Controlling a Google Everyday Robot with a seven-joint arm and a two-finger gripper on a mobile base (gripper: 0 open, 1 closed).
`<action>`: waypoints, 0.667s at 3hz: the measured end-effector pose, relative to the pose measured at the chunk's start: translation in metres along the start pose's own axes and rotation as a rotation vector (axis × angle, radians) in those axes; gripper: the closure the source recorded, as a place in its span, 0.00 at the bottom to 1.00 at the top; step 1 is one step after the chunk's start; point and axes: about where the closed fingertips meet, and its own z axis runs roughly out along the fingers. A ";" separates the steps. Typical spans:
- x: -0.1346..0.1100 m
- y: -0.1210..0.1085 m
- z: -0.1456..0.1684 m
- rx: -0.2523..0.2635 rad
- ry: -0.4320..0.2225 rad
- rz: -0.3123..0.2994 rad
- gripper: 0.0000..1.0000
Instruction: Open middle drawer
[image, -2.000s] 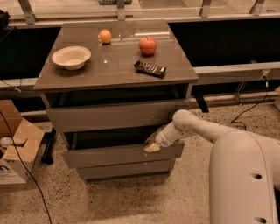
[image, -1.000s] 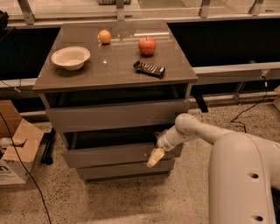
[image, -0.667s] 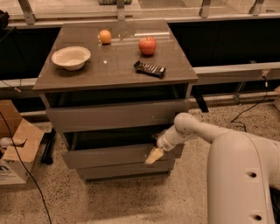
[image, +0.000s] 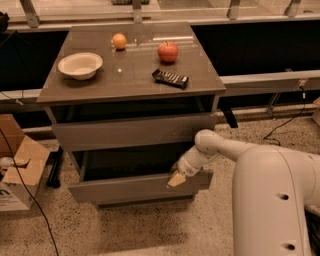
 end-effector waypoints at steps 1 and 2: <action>0.005 0.012 -0.026 0.055 0.024 0.070 0.46; 0.008 0.024 -0.024 0.044 0.036 0.099 0.23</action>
Offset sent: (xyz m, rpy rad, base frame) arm -0.0091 -0.0158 0.0206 -0.0330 -0.0097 -0.0787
